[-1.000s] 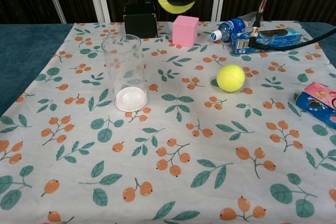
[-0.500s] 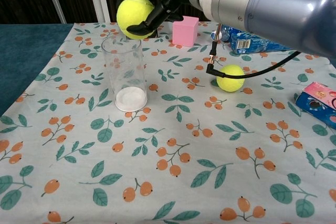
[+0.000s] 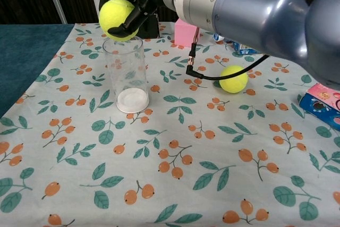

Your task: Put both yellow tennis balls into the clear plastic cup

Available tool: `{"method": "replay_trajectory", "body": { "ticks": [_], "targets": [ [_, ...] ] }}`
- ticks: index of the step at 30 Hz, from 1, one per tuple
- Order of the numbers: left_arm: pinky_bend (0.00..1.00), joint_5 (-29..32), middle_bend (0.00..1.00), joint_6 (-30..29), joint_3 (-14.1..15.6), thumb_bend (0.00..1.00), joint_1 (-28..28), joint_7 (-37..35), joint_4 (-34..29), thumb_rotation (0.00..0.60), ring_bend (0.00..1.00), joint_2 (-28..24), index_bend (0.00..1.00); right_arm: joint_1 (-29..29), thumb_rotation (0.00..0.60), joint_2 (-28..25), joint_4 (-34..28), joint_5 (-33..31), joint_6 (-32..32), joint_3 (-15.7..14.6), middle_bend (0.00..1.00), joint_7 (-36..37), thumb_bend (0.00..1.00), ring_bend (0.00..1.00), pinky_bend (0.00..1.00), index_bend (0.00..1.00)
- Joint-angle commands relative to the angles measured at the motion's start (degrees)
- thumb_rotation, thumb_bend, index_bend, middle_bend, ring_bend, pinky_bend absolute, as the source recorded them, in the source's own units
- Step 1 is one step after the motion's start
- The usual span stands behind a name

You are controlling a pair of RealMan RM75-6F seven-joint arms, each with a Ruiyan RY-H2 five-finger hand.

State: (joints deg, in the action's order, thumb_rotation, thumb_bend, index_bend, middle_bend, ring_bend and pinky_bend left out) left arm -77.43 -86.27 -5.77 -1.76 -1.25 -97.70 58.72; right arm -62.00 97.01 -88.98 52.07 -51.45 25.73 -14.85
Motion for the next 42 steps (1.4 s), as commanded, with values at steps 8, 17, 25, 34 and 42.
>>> {"method": "replay_trajectory", "body": {
  "ticks": [8, 17, 25, 34, 42],
  "targets": [
    [0.04, 0.3, 0.0, 0.3, -0.1, 0.03, 0.0, -0.4, 0.0, 0.6, 0.0, -0.3, 0.05, -2.6, 0.6, -1.0, 0.0, -8.1, 3.4, -0.4, 0.12, -3.5, 0.34, 0.15, 0.0, 0.27],
    [0.04, 0.5, 0.0, 0.1, -0.2, 0.03, 0.1, -0.4, -0.1, 0.6, 0.0, -0.4, 0.05, -2.8, 0.6, -3.3, -1.8, -10.2, 1.8, 0.0, 0.09, -3.7, 0.29, 0.14, 0.0, 0.24],
    [0.04, 0.3, 0.0, 0.1, -0.1, 0.03, 0.2, -0.1, -0.3, 0.6, 0.0, -0.4, 0.05, 1.6, 0.6, -8.2, -0.7, -10.2, -3.4, -0.4, 0.09, -3.0, 0.29, 0.14, 0.0, 0.24],
    [0.04, 0.1, 0.0, -0.8, -0.2, 0.03, 0.6, -0.4, -0.6, 0.6, 0.0, -0.7, 0.05, 9.2, 0.6, -11.5, 2.8, -6.6, -2.5, -9.7, 0.09, -0.4, 0.29, 0.14, 0.0, 0.24],
    [0.04, 0.6, 0.0, -0.8, -0.5, 0.03, 0.6, -0.6, -0.5, 0.6, 0.0, -0.7, 0.05, 13.6, 0.6, -9.1, 8.0, -2.9, -0.8, -14.3, 0.09, 5.2, 0.29, 0.14, 0.0, 0.24]
  ]
}}
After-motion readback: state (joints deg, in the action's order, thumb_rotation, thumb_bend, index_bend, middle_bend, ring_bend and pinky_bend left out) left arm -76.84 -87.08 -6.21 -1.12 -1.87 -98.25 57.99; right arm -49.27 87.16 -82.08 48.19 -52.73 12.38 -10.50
